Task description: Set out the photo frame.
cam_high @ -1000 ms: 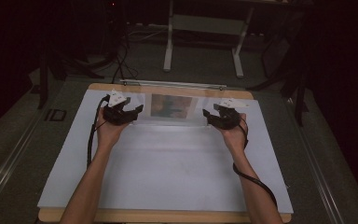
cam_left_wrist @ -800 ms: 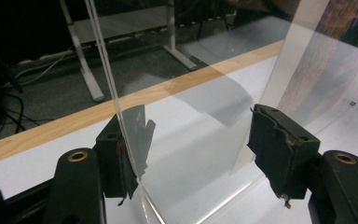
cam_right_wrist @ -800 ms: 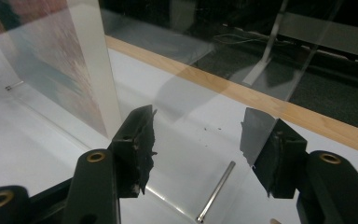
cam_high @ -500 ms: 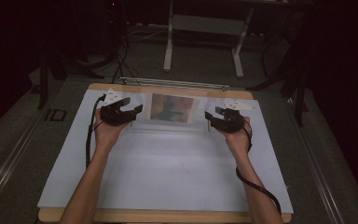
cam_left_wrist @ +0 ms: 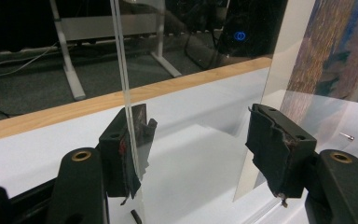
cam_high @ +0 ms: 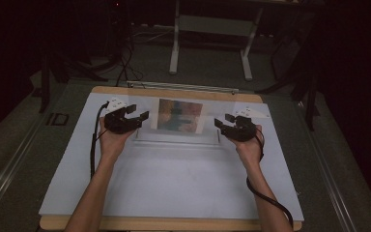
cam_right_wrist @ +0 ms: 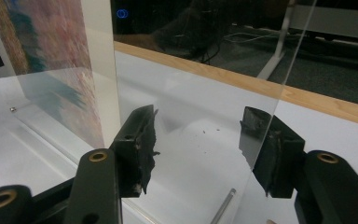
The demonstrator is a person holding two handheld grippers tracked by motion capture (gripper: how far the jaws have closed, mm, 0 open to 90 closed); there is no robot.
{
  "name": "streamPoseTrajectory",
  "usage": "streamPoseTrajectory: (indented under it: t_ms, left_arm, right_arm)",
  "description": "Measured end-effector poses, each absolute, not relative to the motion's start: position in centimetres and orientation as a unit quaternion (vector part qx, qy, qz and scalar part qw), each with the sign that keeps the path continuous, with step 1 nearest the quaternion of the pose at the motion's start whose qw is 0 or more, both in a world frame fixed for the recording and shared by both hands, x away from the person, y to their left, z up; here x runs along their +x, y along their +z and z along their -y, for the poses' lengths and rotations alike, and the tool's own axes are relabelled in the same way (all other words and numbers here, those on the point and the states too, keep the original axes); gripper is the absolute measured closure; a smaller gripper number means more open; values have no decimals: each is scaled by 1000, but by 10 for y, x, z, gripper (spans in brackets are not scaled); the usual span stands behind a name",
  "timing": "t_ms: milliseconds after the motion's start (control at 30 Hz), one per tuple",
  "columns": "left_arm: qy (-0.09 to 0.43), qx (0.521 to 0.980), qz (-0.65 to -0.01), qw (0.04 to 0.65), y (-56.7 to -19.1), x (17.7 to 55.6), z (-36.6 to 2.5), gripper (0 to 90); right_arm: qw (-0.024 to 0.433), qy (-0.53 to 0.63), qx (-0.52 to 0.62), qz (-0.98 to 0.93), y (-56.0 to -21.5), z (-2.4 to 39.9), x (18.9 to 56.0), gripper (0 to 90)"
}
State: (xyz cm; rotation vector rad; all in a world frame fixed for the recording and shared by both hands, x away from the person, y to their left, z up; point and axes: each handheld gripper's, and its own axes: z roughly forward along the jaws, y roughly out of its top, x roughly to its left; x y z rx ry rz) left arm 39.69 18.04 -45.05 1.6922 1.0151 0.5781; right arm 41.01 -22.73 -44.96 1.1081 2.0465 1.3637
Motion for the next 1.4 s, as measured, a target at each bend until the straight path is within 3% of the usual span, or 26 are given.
streamPoseTrajectory:
  t_ms: [1400]
  left_arm:
    - [214,708,-441,508,-463,375,-168,381]
  right_arm:
    - [211,495,406,-739,-461,242,388,447]
